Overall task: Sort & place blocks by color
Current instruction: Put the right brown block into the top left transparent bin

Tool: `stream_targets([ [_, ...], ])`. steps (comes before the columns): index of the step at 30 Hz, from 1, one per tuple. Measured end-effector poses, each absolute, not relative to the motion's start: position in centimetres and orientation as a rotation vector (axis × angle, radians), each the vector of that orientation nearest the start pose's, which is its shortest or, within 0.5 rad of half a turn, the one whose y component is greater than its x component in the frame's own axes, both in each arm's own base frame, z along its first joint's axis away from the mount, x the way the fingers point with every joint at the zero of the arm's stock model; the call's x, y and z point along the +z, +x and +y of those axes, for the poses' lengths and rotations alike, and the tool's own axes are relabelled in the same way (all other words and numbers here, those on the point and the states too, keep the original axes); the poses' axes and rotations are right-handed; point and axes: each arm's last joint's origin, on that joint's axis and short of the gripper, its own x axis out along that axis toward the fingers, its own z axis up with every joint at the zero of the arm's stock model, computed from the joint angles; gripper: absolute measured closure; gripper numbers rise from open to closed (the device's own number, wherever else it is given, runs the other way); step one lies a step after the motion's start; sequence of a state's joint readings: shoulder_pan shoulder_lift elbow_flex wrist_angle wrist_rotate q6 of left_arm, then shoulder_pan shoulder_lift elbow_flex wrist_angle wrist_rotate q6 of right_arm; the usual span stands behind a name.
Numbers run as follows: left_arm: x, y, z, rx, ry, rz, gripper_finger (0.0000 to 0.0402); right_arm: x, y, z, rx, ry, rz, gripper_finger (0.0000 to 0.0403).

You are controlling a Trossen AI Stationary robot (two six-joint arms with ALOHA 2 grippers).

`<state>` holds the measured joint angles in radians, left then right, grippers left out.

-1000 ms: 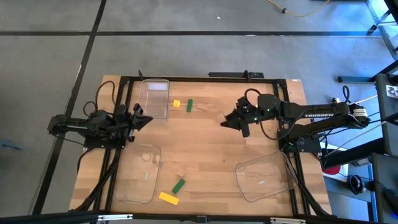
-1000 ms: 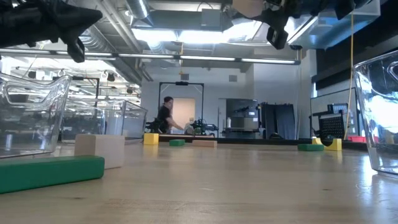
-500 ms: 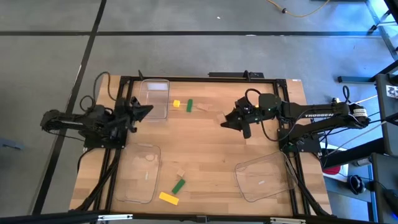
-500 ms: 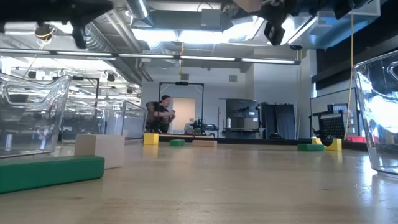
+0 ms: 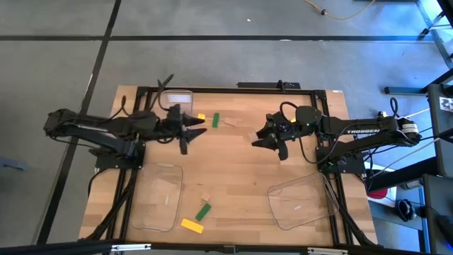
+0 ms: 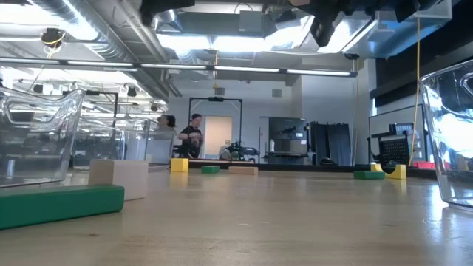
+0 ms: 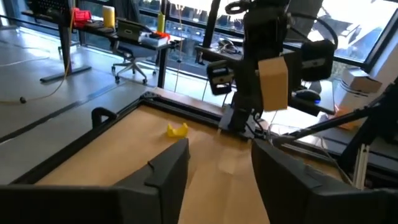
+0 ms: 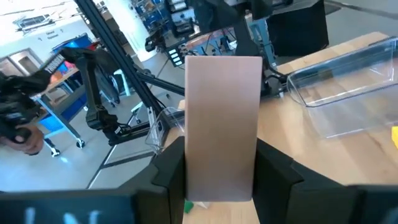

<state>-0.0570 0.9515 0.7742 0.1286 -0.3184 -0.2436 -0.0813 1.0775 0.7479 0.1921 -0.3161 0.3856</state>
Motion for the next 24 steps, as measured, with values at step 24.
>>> stream_targets([
  [24,30.3,31.8,-1.4,0.054,-0.299,-0.141,0.0209,28.7,26.8,0.9,0.089,0.225,0.108,0.0273],
])
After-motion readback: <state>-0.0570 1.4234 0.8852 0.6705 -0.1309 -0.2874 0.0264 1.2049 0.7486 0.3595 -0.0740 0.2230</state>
